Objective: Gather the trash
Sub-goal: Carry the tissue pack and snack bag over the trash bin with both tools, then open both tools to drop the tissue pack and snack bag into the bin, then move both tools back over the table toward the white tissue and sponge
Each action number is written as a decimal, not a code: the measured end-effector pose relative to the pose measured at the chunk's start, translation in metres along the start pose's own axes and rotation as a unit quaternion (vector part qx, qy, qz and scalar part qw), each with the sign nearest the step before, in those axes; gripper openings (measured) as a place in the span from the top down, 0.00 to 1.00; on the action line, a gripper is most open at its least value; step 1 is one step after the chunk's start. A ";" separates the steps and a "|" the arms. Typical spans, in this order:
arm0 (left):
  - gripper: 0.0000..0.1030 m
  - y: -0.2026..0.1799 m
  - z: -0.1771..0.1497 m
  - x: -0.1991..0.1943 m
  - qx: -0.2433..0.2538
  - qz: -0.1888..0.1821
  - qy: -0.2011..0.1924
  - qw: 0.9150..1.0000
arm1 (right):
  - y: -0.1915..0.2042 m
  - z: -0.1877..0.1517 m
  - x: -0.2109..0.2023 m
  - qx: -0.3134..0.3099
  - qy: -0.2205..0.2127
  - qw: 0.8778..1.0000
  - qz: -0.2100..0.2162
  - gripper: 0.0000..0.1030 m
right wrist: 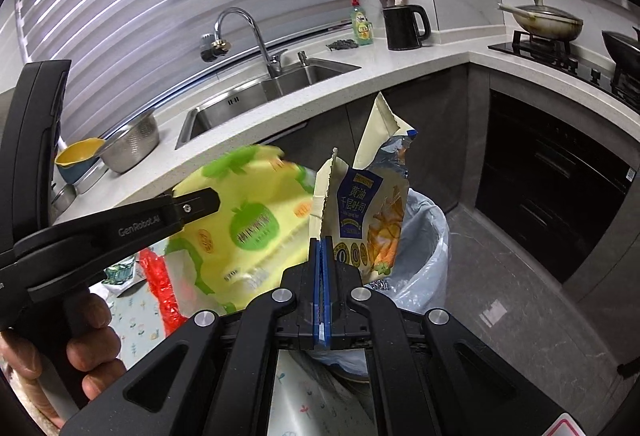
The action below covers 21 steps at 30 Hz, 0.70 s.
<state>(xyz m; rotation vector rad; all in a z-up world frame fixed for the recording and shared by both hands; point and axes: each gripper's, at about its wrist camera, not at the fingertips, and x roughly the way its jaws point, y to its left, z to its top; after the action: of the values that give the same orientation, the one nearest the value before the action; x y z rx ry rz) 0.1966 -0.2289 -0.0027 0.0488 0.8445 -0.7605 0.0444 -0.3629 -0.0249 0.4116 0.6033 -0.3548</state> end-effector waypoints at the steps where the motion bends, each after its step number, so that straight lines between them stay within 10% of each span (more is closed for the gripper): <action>1: 0.99 0.000 0.001 0.003 -0.004 -0.005 0.000 1.000 | -0.002 0.001 0.003 -0.001 0.001 1.000 -0.002 0.99; 4: 0.92 -0.001 0.004 0.009 -0.009 -0.008 -0.001 1.000 | -0.005 0.004 0.010 0.001 0.003 1.000 -0.004 0.99; 8: 0.34 0.002 0.006 0.004 -0.010 0.009 -0.029 1.000 | -0.006 0.007 0.018 0.004 0.004 1.000 0.000 0.99; 21: 0.28 0.035 0.004 -0.025 -0.013 0.053 -0.058 0.997 | 0.014 0.017 0.039 -0.007 0.003 1.000 0.005 0.85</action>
<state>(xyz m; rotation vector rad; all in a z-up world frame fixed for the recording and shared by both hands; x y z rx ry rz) 0.2108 -0.1894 0.0083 0.0261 0.7346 -0.6468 0.0881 -0.3662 -0.0321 0.4018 0.6099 -0.3395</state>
